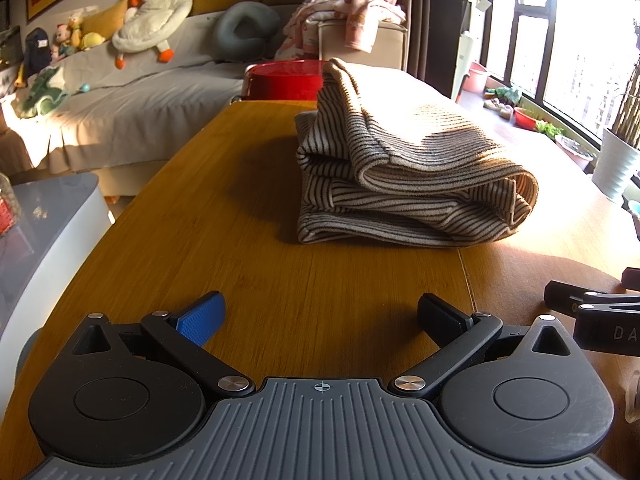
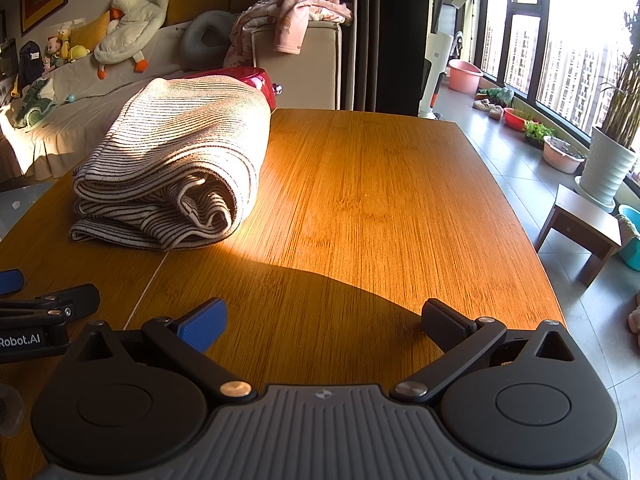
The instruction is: Fold clothes
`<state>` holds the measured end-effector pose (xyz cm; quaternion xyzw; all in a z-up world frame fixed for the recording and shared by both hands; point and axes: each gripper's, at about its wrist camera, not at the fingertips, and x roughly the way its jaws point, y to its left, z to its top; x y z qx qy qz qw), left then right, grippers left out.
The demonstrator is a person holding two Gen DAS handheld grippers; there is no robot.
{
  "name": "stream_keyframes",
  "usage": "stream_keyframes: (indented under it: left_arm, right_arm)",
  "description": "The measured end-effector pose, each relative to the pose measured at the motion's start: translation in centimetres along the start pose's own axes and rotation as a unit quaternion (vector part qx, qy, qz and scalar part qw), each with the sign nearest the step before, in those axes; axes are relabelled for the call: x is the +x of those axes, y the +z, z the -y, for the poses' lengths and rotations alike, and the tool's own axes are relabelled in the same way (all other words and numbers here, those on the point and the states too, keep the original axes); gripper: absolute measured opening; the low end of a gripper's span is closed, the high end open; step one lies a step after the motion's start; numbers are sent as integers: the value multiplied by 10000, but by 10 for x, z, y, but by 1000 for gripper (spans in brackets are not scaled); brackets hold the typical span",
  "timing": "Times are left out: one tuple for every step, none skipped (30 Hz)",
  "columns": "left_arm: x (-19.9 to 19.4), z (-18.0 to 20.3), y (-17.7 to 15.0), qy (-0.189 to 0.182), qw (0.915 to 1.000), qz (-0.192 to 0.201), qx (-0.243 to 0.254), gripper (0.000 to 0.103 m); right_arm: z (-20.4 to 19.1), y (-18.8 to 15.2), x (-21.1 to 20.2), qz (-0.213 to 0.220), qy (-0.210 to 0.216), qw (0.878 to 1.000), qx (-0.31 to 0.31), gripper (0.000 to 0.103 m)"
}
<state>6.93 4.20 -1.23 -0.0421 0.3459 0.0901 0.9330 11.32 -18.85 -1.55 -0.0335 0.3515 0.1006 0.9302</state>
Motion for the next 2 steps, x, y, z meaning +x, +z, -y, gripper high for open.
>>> stream_keyframes:
  left_arm:
    - [-2,-3,-1,-86,9999,40,-76,103]
    - [-3,-7,-1,-171,9997,79,-152,103]
  right_arm:
    - [-1,-1,-1,13,-41,10000,31,103]
    - [-1,-3,-2,29,-76,10000,51,103]
